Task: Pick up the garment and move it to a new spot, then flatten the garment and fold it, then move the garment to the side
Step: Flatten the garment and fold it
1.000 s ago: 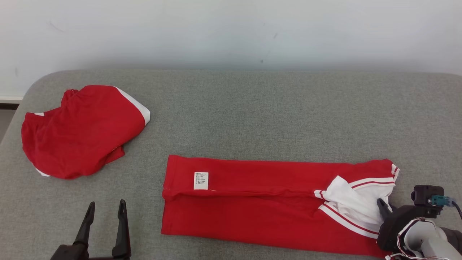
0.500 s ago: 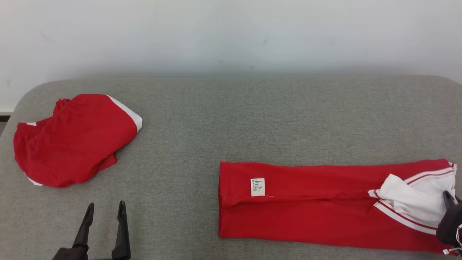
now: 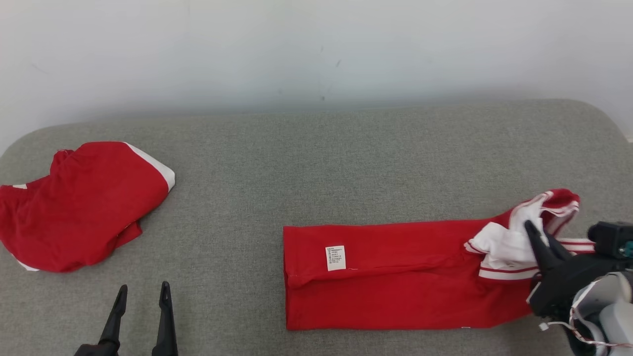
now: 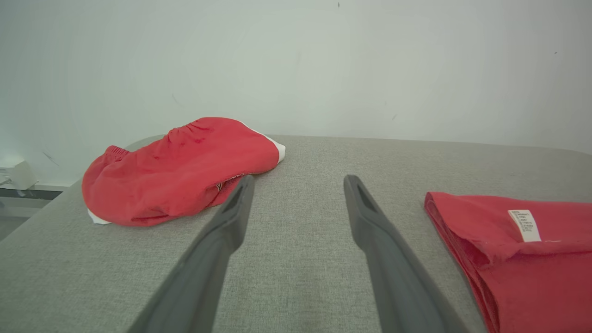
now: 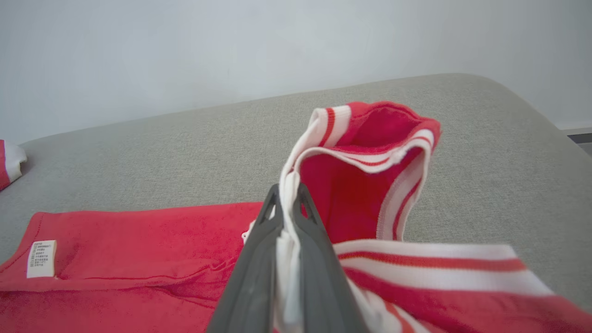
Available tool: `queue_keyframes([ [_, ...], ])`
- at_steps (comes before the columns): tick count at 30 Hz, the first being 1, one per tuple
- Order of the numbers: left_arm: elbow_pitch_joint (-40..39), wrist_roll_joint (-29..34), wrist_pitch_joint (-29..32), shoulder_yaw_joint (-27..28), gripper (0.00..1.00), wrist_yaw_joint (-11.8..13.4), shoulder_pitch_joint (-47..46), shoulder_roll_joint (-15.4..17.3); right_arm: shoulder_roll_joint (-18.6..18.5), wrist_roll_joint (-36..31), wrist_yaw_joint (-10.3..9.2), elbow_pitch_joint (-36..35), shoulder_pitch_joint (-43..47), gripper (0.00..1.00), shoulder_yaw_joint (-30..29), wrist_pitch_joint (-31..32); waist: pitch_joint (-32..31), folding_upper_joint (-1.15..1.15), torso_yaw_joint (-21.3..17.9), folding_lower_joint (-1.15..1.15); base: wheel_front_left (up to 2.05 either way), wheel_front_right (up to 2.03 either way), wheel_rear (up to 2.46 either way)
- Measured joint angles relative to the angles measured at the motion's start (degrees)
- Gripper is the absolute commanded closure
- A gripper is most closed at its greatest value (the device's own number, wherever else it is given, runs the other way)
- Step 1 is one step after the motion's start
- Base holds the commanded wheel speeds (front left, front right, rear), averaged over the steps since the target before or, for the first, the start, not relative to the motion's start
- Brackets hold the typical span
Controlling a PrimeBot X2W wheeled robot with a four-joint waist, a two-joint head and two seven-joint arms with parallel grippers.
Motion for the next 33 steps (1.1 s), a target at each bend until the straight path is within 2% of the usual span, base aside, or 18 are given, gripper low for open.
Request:
queue_keyframes([
  [5,0.5,0.0,0.0,-0.4,0.0,-0.1,0.0,0.0,3.9,-0.7,0.0,-10.6,3.1,1.0,0.4,3.0,-0.2,0.0,0.2,0.0,0.0,0.0,0.0],
  [6,0.5,0.0,0.0,-0.4,0.0,-0.1,0.0,0.0,3.9,-0.7,0.0,-10.6,3.1,1.0,0.4,3.0,-0.2,0.0,0.2,0.0,0.0,0.0,0.0],
  [10,1.0,0.0,0.0,-0.8,0.0,-0.1,0.0,0.0,7.6,-2.4,0.0,-16.6,5.6,1.0,1.1,5.4,-0.4,0.0,1.1,0.0,0.0,0.0,0.0],
  [14,1.4,-0.1,0.0,-1.2,0.0,-0.1,0.0,0.0,11.3,-3.8,0.0,-19.7,6.4,1.0,1.8,6.8,-0.5,0.0,2.1,0.0,0.0,0.0,0.0],
  [21,2.2,-0.4,0.0,-2.4,0.0,-0.1,-0.3,0.0,17.0,-5.1,0.0,-18.2,6.2,1.0,4.0,7.0,-0.8,0.0,4.2,0.0,0.0,0.0,0.0],
  [31,3.3,-1.0,0.0,-3.9,0.0,-0.3,-1.4,-0.1,19.5,-6.1,0.0,-11.6,3.9,1.0,6.4,4.6,-0.8,-0.01,7.6,-0.01,0.0,0.0,0.0],
  [32,3.3,-1.1,0.0,-4.0,0.0,-0.3,-1.4,0.0,19.6,-6.3,0.0,-11.1,3.9,0.27,6.6,4.3,-0.7,0.0,7.7,-0.01,0.0,0.0,0.0],
  [33,3.4,-1.1,0.0,-3.9,0.0,-0.3,-1.4,0.0,19.6,-6.6,0.0,-10.9,3.7,0.0,7.0,4.0,-0.6,-0.01,7.8,-0.01,0.0,0.0,0.0],
])
